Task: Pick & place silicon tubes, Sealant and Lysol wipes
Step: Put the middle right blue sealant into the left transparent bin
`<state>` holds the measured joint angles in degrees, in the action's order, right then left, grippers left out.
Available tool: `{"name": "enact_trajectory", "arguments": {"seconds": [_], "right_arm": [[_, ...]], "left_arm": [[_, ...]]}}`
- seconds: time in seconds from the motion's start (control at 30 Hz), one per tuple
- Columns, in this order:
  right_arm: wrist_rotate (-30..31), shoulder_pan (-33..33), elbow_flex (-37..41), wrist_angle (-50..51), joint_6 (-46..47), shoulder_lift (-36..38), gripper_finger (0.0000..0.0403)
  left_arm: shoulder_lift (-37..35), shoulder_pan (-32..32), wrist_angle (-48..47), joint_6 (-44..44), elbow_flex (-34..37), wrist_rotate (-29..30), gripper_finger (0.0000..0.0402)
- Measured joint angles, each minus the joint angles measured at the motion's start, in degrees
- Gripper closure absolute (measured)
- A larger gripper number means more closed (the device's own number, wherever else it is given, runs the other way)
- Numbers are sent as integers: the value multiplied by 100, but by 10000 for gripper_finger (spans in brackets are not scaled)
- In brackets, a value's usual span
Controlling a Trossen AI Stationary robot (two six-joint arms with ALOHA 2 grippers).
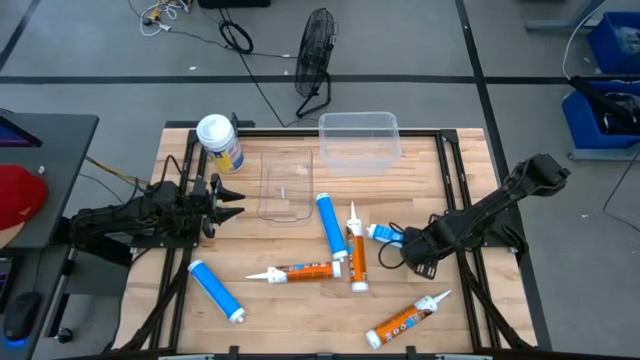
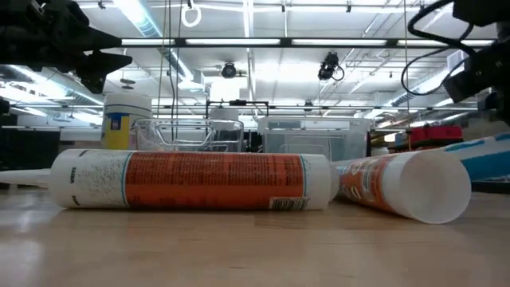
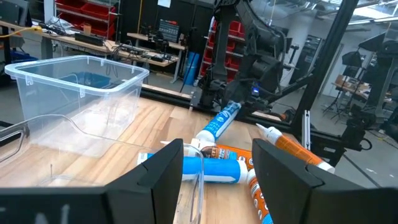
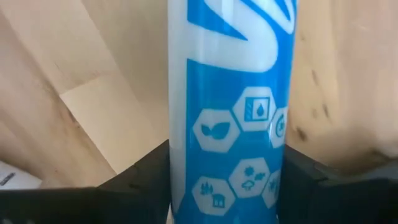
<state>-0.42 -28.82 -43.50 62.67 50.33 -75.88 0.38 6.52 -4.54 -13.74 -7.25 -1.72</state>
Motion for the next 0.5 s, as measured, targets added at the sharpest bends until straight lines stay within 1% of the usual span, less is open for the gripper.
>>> {"name": "enact_trajectory", "arguments": {"seconds": [0.17,0.27,0.5], "right_arm": [[432,0,-431,271,20,2,200],[530,2,-563,281,21,2,200],[468,26,-573,133,111,2,200]], "left_arm": [[0,1,2,0,0,0,204],[0,0,4,0,0,0,204],[0,0,4,-8,0,0,204]]}}
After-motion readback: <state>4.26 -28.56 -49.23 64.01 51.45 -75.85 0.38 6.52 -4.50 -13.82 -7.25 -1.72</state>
